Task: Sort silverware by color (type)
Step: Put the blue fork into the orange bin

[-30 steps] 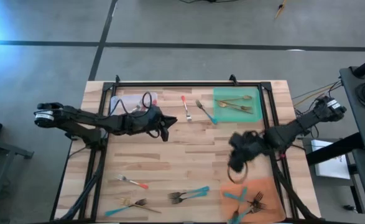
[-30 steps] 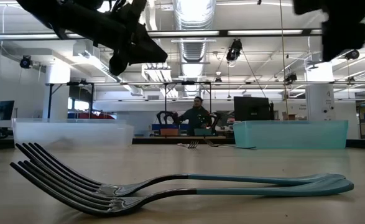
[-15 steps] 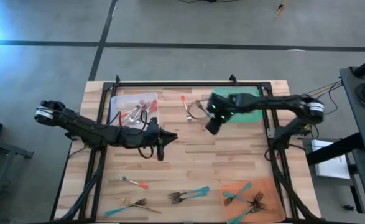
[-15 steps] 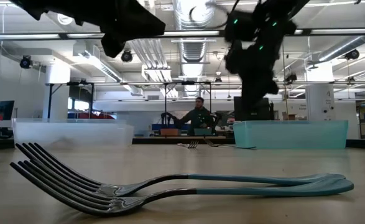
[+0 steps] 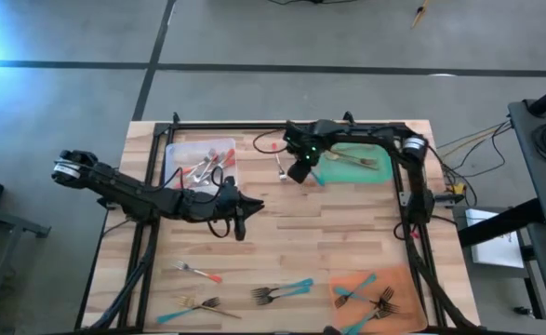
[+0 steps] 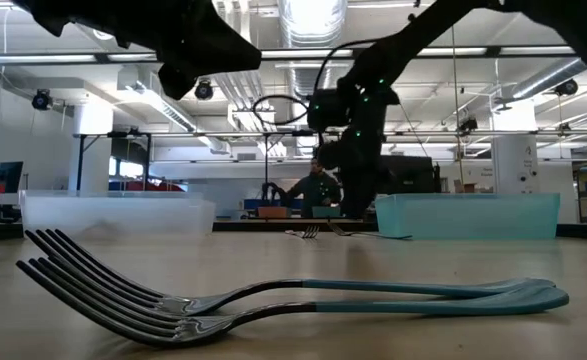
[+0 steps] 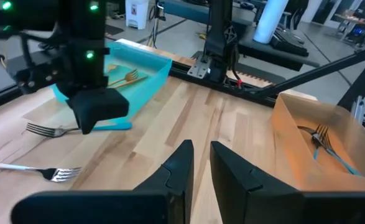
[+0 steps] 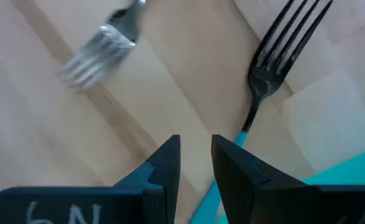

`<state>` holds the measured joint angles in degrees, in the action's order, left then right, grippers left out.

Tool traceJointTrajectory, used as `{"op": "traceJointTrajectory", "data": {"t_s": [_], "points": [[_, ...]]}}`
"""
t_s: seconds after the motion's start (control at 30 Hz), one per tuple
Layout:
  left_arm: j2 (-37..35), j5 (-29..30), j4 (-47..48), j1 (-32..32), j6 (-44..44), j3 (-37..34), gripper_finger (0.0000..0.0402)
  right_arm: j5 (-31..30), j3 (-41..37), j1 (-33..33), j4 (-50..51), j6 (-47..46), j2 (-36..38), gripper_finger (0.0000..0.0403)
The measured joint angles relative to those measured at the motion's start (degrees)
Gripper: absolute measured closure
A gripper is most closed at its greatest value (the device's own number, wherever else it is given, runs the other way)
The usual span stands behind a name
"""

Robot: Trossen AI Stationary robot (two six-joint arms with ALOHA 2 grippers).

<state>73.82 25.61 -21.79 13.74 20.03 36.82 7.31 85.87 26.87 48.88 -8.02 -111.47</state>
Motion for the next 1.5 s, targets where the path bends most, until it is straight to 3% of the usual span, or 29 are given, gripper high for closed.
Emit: {"op": "traceJointTrajectory", "data": {"t_s": [0.43,0.87,1.03,1.5], "points": [[0.00,2.36,0.45,0.00,-1.53,-0.66,0.0364,-1.31,5.48,1.59,3.82,4.64,-3.42,0.0316],[0.00,2.58,-0.07,-0.02,-3.07,-0.63,0.0364,-4.34,5.55,3.82,6.99,5.07,-4.12,0.0217],[0.00,5.42,-0.12,0.00,-3.46,-0.63,0.0364,-4.35,5.55,3.81,6.99,5.06,-4.71,0.0225],[0.00,5.49,-0.10,-0.02,-4.55,-0.63,0.0364,-6.91,5.88,2.04,7.65,7.16,-8.01,0.0241]]}}
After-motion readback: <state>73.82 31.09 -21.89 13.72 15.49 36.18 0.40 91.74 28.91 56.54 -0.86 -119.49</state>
